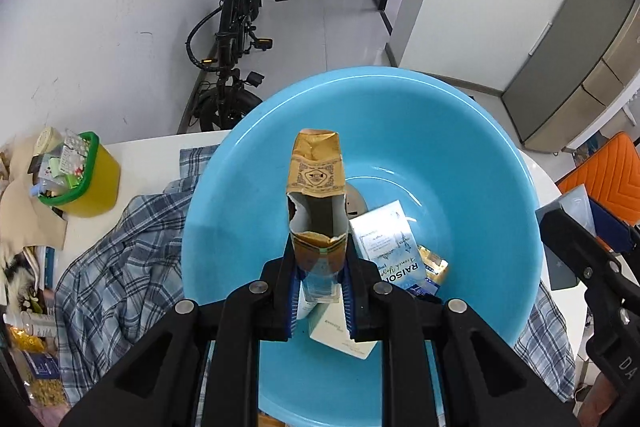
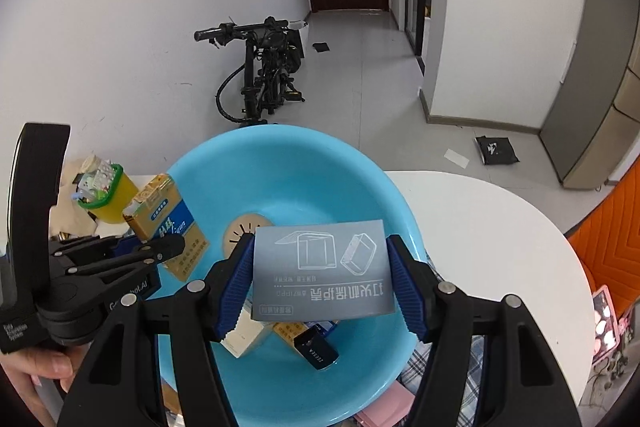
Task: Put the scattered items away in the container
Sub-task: 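Carry both held items over the blue basin, then open the left gripper to drop the gold pack while the right gripper releases the grey package into the basin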
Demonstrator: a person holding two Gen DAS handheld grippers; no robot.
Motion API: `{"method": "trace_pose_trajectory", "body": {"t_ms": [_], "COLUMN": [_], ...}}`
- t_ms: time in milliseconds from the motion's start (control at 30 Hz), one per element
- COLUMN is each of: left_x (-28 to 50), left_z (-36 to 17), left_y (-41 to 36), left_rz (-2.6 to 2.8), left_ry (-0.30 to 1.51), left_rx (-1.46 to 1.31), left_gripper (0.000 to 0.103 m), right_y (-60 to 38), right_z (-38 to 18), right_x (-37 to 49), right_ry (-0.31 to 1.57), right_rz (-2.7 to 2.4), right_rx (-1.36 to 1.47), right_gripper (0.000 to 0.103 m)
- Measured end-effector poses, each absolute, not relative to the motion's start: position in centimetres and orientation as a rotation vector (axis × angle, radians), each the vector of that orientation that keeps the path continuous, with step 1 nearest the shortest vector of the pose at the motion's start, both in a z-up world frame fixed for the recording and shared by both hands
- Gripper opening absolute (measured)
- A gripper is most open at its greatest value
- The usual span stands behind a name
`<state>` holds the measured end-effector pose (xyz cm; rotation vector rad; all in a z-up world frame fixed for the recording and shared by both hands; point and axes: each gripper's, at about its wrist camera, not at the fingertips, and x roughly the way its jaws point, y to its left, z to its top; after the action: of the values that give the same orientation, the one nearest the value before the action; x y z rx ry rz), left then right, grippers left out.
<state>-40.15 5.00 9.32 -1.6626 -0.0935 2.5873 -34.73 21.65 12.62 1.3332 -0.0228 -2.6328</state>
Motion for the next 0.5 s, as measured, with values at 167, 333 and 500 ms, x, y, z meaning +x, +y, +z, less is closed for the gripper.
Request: {"method": "trace_pose_trajectory", "body": {"t_ms": [167,333,500], "left_x": [-41.0,-41.8,-42.4], "left_z": [7.8,5.6,3.9], "left_y": [4.7,5.2,5.5], "left_rz": [2.603,2.604,2.592], "left_ry": [-0.129,-0.116,-0.106], "left_rx": [-1.637,-1.638,-1.666], "left_gripper": [0.019,0.019,0.019], "right_y": [21.4,21.5,21.9], "right_z": [11.6,10.3,9.1], "right_x": [-35.7,-36.1,-36.5], "right_ry": [-0.005,0.013,0.009], "right_rz": [-2.628,-2.619,-2.621], "right_rx": [1.354,1.379,1.398], "right_gripper": [0.063,0.063,0.063]}}
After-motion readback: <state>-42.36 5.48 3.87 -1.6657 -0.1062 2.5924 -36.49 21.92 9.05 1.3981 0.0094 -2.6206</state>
